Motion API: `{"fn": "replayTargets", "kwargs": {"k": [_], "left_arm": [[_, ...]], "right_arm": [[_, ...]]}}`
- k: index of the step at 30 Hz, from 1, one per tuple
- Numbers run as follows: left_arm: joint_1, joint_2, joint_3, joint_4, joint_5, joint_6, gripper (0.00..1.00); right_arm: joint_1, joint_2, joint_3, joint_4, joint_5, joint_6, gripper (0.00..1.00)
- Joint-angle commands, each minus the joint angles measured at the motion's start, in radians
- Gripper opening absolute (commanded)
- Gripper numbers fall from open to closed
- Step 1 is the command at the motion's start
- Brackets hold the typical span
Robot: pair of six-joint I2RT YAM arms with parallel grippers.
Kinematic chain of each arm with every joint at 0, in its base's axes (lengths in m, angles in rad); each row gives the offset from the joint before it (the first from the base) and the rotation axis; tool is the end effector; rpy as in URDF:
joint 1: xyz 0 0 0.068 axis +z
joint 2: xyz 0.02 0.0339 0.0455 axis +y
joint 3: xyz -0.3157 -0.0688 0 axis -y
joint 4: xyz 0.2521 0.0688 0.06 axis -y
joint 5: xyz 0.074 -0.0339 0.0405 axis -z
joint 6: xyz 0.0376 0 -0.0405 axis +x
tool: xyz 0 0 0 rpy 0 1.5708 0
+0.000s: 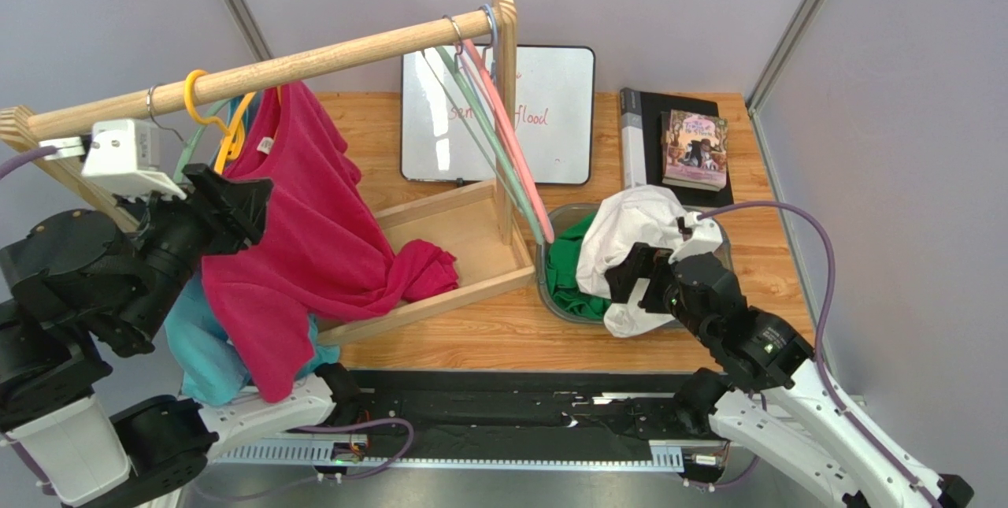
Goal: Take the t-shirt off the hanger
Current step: Grab a hanger with a tshirt on it with the left arm
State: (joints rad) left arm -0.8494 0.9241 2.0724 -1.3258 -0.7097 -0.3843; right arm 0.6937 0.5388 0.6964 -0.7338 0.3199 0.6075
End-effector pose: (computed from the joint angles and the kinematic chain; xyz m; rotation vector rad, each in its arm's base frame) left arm 0.0047 0.0317 0.6019 -0.1165 1.7101 -0.2975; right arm 0.0695 0.0424 0.3145 0.0948 2.1422 0.4281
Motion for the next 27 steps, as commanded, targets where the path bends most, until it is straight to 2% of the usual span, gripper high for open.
{"fn": "replayTargets", "kwargs": {"k": [1,4,7,12,18,24,27], "left_arm": [[0.001,-0.054,0.026,-0.107,-0.155,0.050,0.57],[0.001,-0.111,0.008,-0.083,-0.133,0.064,0.57],[0.001,-0.162,-0.004,-0.067,-0.140,0.055,0.57],[0.001,-0.235,-0.136,-0.050,-0.155,0.018,0.56],[0.001,-0.255,-0.244,0.026,-0.010,-0.018,0.49],[0.003,-0.252,-0.200,0.056,0.019,-0.010,0.51],[0.001,-0.255,-0.154,0.086,0.058,0.005,0.55]], "right_arm": [[0.101,-0.008,0.061,-0.064,-0.013,0.029,0.96],[0.168,-0.031,0.054,-0.082,-0.001,0.040,0.96],[0.179,-0.033,0.023,-0.058,-0.071,0.034,0.96],[0.224,-0.034,-0.028,0.030,-0.134,0.031,0.96],[0.306,-0.046,0.006,0.053,-0.116,0.014,0.95],[0.333,-0.059,0.046,-0.001,-0.087,0.003,0.95],[0.337,-0.068,0.087,-0.025,-0.088,-0.012,0.96]]}}
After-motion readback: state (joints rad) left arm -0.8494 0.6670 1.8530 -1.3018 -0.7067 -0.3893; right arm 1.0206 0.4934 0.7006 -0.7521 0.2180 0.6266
